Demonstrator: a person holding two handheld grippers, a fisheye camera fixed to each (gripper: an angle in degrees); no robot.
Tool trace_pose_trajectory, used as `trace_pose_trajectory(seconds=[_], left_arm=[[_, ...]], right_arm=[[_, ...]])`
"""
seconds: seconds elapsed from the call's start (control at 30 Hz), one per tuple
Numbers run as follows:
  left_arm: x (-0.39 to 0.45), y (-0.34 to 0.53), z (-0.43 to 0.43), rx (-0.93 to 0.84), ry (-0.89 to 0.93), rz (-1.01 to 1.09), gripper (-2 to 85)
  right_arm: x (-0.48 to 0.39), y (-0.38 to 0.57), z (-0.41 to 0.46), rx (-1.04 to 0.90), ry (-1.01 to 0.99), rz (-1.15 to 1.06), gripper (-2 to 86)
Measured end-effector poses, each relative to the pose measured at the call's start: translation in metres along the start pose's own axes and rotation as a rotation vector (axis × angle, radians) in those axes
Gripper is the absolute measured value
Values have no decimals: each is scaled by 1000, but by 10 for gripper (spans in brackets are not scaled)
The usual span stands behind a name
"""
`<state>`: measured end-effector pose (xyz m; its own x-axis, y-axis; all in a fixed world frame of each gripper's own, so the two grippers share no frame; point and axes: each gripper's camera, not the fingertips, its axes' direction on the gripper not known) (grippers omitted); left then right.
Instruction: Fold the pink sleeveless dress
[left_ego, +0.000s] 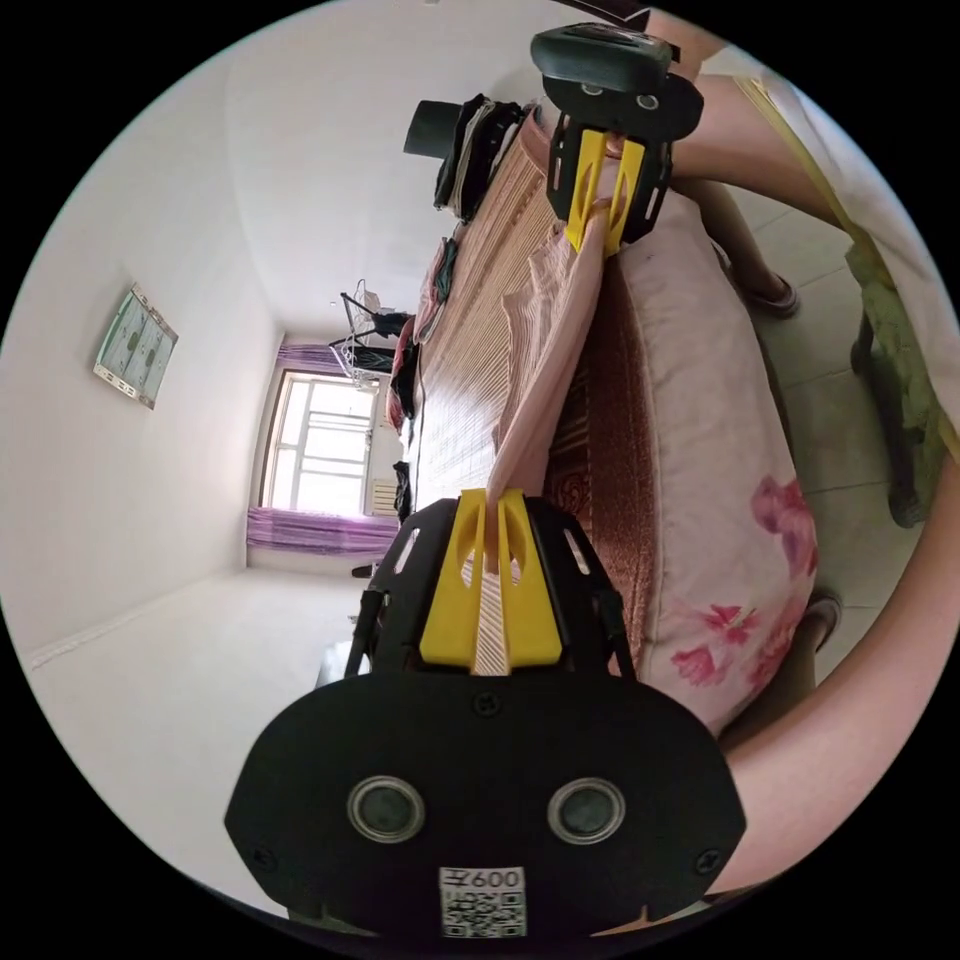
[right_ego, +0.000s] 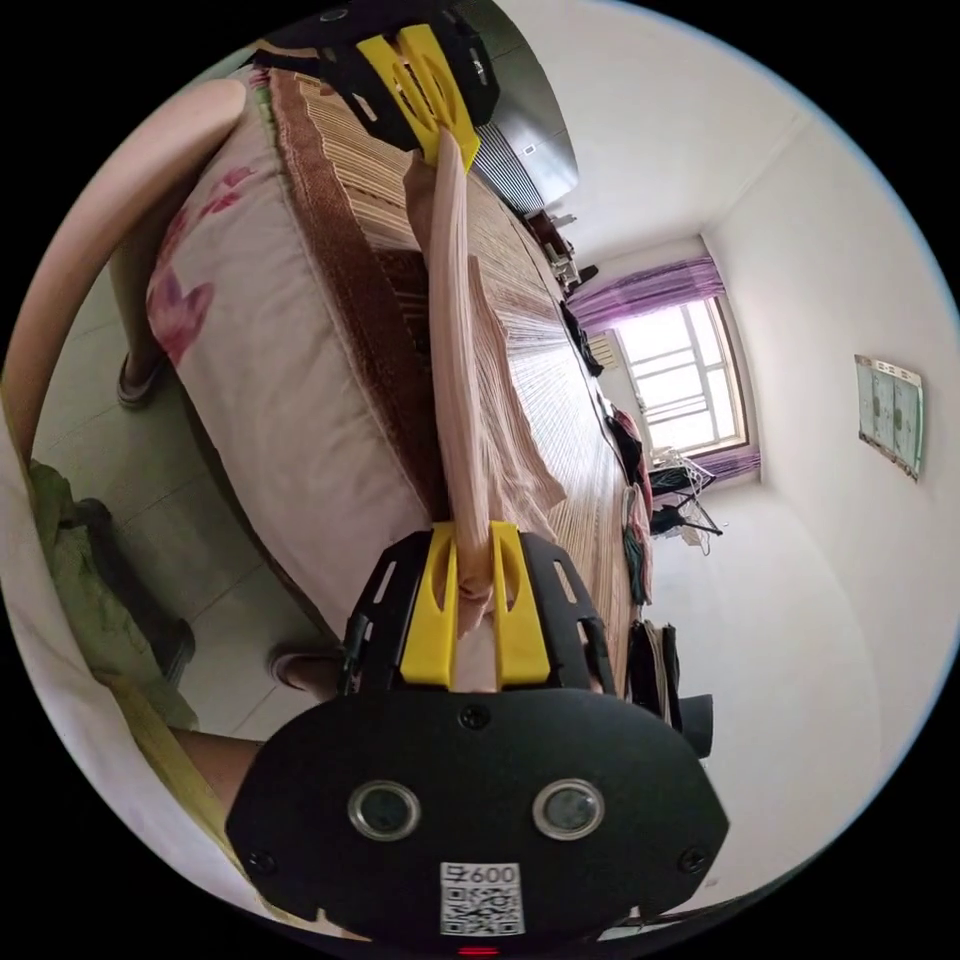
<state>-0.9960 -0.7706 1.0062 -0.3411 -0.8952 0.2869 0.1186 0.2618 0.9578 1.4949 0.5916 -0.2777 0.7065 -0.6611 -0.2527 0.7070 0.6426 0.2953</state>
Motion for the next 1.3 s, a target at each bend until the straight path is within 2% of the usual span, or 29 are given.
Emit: trace_pose_trajectory(seconds=[0.2, 0.37, 0.5, 0.63, 0.77, 0.93, 1.03, 1.13, 1.3], left_arm=[[23, -31, 3, -31, 85, -25, 29], [23, -75, -16, -70, 173, -23, 30], [1, -106, 12, -82, 216, -6, 30], [-73, -138, 98, -37, 240, -38, 31], [-170, -172, 184, -69, 323, -192, 30], [-219, -199, 215, -45, 263, -281, 29], [-213, -211, 228, -30, 275, -309, 28], [-184, -222, 249, -26, 273, -282, 28], [-135, -236, 334, -39, 392, -254, 28]], right_arm=[[-15, -25, -95, 16, -60, -140, -8], [20, -49, -191, 95, -241, -119, -8], [58, -96, -218, 134, -338, -199, -8], [120, -187, -236, 100, -315, -285, -8], [192, -274, -282, 83, -233, -210, -8], [233, -338, -373, 154, -168, -121, -8], [225, -373, -420, 162, -181, -137, -8], [209, -410, -454, 161, -274, -169, -8], [185, -487, -472, 124, -412, -257, -8]])
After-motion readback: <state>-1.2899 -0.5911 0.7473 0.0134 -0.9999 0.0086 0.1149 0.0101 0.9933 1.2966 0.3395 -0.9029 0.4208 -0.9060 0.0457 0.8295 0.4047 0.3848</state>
